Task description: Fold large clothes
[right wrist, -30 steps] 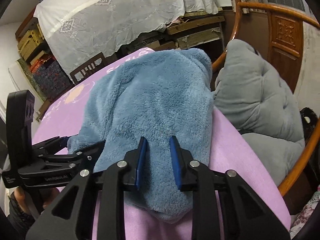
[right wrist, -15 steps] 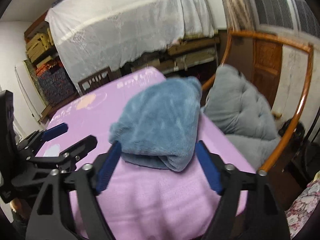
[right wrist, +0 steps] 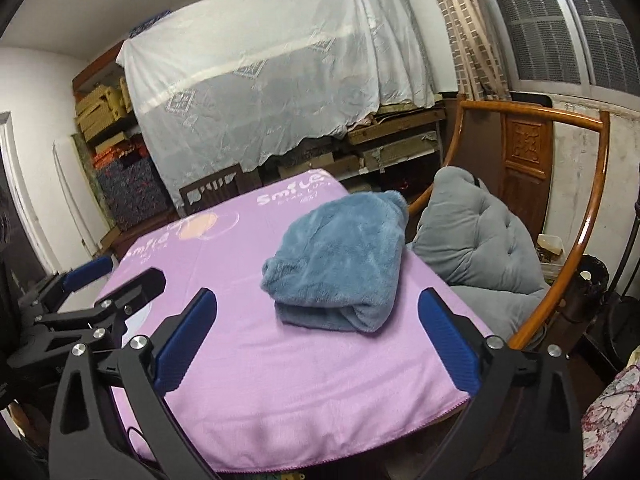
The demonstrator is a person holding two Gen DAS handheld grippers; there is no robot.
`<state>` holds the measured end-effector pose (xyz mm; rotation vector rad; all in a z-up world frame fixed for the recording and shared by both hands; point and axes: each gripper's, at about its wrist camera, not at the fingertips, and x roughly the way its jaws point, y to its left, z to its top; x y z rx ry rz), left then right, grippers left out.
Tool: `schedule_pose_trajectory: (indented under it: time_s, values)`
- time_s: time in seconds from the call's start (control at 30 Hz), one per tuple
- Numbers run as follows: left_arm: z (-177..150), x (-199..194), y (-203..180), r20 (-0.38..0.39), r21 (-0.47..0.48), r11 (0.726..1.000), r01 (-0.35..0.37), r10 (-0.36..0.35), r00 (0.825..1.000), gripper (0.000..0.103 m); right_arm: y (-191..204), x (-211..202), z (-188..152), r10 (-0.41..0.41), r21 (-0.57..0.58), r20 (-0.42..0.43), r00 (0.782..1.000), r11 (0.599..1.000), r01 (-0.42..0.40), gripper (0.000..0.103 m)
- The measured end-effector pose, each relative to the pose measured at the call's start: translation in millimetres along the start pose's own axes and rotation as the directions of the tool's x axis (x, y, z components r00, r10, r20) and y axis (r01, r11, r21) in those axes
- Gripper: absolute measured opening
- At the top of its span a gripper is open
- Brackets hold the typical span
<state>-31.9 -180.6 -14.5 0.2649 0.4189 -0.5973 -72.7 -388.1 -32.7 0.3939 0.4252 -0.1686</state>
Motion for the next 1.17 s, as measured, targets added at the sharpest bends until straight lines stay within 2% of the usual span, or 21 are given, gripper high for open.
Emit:
schedule_pose_trajectory:
  time_s: [0.13,0.43,0.63,1.17]
  values:
    - [-2,13,-8,-0.019,0.029,0.998,-0.058,0.059,0.998,0.100,-1,12,-4,-0.006,-0.004,-0.027,1.000,1.000,0.005,0.098]
    - [-6,54,-10,-0.088,0.024,0.999,-0.047,0.049,0.995,0.100,-14,46,-8,-0.010,0.030,-0.088,0.996,0.999,0.012,0.098]
    - [-7,65,-11,-0.088,0.027,0.999,-0.040,0.042,0.995,0.100,-20,60,-8,-0.001,0.047,-0.110,0.994,0.999,0.006,0.098]
    - [-4,53,-15,-0.049,0.043,0.998,-0.043,0.045,0.998,0.100,-18,42,-4,-0.029,0.034,-0.049,0.998,0.999,0.030,0.098]
